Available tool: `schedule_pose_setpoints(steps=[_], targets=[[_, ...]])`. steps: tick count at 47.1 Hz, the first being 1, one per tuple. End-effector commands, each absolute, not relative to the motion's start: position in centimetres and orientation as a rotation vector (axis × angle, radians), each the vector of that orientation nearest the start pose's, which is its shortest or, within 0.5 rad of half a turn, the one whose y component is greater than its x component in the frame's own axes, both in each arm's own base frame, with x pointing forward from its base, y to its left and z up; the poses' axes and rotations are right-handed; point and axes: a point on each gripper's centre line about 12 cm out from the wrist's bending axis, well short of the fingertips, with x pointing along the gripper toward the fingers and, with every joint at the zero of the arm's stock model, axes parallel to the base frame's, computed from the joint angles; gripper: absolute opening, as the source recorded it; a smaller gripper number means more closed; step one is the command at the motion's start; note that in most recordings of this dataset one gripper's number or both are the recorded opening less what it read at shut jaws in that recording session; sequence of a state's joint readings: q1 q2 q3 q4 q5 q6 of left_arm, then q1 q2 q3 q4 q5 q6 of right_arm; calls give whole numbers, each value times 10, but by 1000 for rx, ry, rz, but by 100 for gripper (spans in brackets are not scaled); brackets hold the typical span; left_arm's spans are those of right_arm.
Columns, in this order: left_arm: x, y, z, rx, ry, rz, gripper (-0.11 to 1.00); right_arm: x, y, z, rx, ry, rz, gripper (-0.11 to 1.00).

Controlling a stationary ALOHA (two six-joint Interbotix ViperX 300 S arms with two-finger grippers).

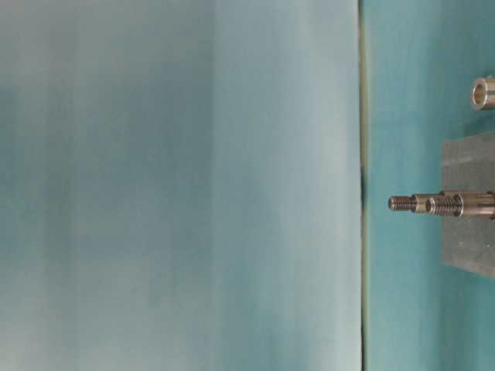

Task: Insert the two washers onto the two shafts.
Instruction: 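Move the right gripper left toward the two metal washers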

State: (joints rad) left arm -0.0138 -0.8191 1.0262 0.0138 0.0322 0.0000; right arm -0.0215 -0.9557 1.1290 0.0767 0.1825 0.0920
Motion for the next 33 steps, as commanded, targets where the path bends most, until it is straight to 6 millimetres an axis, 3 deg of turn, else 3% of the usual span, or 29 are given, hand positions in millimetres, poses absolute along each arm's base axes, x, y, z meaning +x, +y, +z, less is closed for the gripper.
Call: schedule_pose_setpoints(steps=[1, 14, 27, 33], targets=[[242, -2, 291, 38, 285, -13, 0, 201, -7, 267, 172, 374, -60, 0], [265, 3, 283, 91, 339, -2, 0, 224, -20, 273, 157, 447, -113, 0], [266, 4, 286, 91, 335, -1, 0, 279, -32, 253, 151, 603, -142, 0], [266, 3, 290, 91, 323, -2, 0, 294, -39, 235, 110, 671, -146, 0]])
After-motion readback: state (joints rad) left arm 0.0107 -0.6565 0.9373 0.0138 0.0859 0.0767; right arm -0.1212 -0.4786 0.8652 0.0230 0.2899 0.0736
